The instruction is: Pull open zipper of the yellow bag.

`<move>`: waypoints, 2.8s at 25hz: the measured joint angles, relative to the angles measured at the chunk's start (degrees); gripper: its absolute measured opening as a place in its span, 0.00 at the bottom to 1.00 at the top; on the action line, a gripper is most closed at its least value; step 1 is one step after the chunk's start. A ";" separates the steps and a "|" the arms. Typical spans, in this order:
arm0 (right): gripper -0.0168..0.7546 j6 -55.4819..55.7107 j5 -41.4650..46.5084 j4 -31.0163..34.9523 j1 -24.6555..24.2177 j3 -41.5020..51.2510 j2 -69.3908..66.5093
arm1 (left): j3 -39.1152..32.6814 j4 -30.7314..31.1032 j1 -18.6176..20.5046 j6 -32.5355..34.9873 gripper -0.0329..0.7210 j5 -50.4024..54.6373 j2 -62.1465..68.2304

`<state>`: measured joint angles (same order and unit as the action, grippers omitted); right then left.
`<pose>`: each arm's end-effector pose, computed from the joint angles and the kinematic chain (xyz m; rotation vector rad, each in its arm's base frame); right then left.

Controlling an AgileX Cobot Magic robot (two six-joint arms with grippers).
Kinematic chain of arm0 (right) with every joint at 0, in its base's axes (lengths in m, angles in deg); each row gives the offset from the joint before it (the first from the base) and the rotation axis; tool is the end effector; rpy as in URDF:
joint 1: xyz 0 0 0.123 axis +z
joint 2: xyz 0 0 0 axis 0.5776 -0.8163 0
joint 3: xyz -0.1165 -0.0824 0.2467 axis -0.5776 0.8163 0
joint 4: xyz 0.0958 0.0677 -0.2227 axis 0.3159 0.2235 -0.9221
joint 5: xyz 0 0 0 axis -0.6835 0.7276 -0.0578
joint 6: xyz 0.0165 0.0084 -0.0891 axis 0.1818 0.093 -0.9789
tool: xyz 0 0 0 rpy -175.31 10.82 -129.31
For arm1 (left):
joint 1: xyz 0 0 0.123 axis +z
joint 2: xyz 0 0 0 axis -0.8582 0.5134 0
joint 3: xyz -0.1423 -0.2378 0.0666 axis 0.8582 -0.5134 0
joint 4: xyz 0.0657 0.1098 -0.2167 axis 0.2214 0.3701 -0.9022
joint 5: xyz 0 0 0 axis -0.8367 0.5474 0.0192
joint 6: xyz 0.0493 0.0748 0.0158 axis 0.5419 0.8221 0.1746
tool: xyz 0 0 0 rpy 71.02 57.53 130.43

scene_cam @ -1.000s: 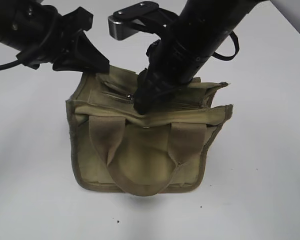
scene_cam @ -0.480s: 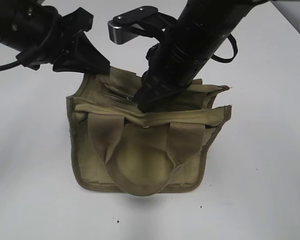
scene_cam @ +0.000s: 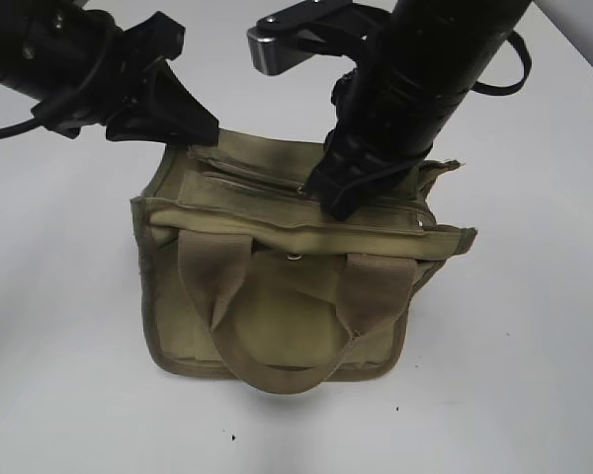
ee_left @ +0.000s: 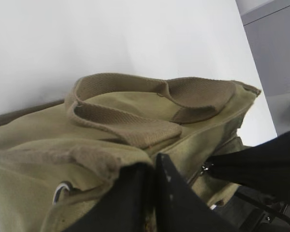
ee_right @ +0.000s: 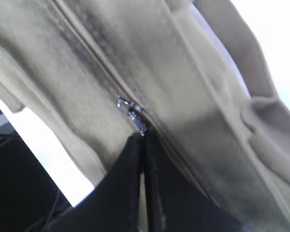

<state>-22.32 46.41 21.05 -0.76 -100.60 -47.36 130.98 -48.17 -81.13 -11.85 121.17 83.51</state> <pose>0.2893 0.2191 0.2712 -1.3774 2.4563 0.3075 0.2856 -0.1665 0.2912 0.3485 2.5453 -0.9572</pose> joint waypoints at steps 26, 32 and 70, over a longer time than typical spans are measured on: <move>0.02 6.90 12.05 -4.42 -13.22 0.00 3.91 | 0.00 0.01 0.00 0.00 0.08 -0.26 -0.06; 0.03 8.35 12.11 -1.37 -13.29 0.00 3.91 | 0.00 1.12 0.00 0.00 0.10 -0.26 -0.06; 0.33 14.38 2.96 -1.02 -13.31 52.05 82.39 | -35.19 42.57 0.00 -10.32 0.66 16.24 -73.12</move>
<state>-7.94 49.37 20.02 -14.07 -48.55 35.02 95.79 -5.60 -81.13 -22.17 137.42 10.39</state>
